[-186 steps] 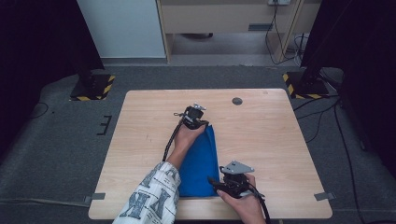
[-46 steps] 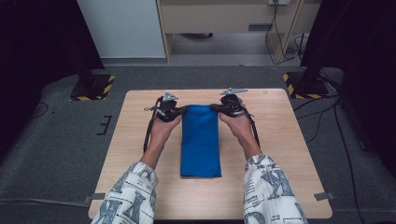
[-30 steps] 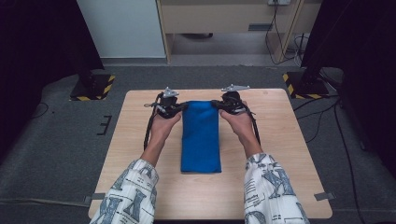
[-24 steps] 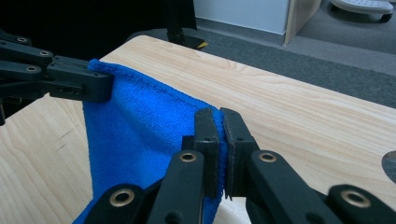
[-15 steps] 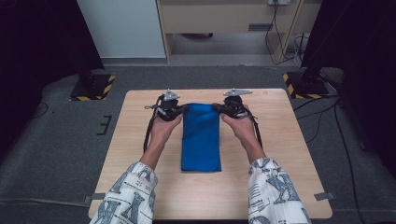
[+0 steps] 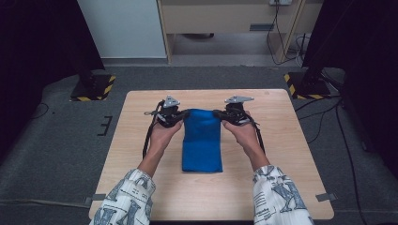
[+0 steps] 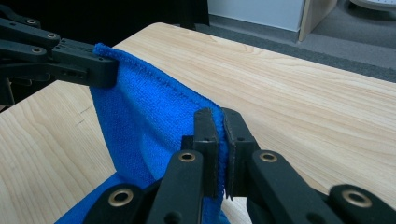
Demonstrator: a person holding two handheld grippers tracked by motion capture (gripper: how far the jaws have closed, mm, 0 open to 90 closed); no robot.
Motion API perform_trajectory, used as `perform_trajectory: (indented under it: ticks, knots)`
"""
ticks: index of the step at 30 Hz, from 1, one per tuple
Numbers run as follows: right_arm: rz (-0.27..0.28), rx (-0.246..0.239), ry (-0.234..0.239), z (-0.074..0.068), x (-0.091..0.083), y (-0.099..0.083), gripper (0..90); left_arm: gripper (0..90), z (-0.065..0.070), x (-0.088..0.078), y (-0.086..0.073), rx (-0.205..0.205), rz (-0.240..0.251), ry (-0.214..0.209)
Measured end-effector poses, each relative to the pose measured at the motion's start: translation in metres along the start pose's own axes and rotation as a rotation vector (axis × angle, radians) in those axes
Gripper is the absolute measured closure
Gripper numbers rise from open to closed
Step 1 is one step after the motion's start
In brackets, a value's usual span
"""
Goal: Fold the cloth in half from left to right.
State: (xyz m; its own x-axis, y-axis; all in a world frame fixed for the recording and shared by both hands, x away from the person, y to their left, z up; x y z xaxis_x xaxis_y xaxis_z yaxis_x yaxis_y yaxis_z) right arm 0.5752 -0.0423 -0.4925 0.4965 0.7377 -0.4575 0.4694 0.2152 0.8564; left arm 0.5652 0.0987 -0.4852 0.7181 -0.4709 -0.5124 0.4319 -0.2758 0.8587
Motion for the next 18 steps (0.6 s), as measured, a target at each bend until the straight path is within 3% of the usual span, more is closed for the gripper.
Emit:
perform_trajectory:
  ticks: [5, 11, 18]
  knots:
    - [0.009, -0.004, 0.006, -0.001, -0.003, 0.003, 85.9, 86.7, 0.001, -0.003, 0.001, -0.004, 0.006, -0.006]
    - [0.022, -0.009, 0.012, -0.006, -0.009, 0.000, 85.8, 86.8, 0.007, -0.011, 0.001, 0.018, 0.008, -0.010]
    - [0.021, -0.018, 0.026, -0.014, -0.016, -0.010, 85.7, 86.8, 0.015, -0.016, -0.009, 0.026, 0.004, -0.017]
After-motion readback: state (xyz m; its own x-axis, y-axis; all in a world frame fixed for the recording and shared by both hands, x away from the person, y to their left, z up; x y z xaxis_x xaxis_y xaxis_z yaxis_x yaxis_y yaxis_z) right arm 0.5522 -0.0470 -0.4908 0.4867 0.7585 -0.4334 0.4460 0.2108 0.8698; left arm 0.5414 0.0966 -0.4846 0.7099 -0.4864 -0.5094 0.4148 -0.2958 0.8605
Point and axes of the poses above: each handheld gripper's, and its own axes: x roughly forward along the jaws, y roughly out of its top, z roughly to its right, the point moved 10 cm from there along x, roughly forward along the jaws, and after that the axes turned 7 degrees about y, right-handed, at the moved point
